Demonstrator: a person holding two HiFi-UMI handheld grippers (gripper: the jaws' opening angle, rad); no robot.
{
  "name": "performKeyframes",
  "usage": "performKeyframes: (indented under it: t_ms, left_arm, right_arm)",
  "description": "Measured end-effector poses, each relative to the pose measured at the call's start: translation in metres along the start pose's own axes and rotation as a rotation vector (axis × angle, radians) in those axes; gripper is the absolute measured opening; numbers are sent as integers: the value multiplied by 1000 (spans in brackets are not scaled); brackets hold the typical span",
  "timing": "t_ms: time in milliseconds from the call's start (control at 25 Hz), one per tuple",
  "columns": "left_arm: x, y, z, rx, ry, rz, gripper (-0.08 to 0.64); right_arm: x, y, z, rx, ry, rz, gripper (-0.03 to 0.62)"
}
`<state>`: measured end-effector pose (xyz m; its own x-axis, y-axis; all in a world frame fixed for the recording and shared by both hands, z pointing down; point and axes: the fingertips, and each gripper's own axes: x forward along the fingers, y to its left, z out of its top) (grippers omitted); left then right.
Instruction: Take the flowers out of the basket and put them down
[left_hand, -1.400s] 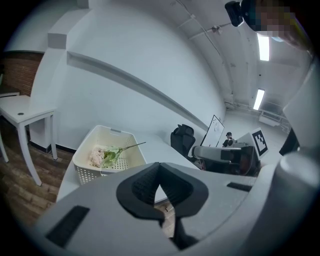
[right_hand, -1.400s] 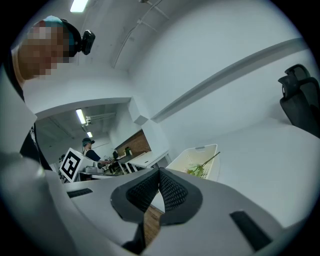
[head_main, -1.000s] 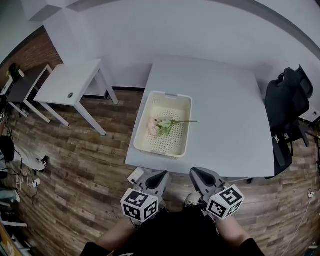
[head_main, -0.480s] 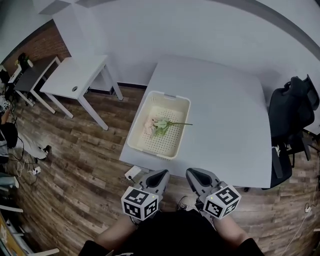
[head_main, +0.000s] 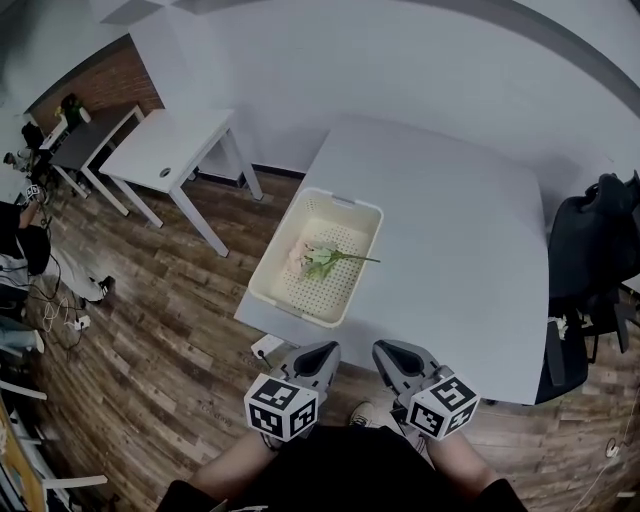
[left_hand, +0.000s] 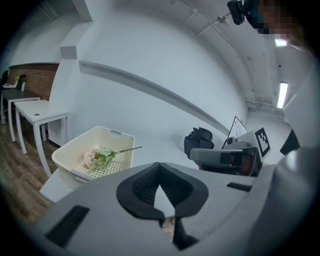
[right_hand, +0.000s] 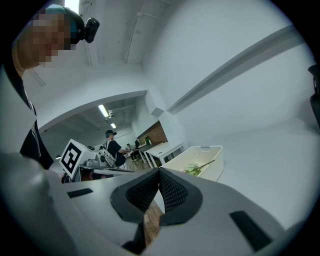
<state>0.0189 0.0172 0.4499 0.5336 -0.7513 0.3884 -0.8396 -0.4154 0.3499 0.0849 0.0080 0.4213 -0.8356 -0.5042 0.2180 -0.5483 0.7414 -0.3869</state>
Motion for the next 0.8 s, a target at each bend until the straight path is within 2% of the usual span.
performKeyframes:
  t_ms: [520, 800]
  left_arm:
    - [28, -19, -3, -7, 7, 86, 6]
    - [28, -5, 2, 11, 4, 115, 6]
  right_arm:
    - [-13, -38, 6, -18, 21, 64, 21]
    - [2, -40, 10, -27, 5, 77, 23]
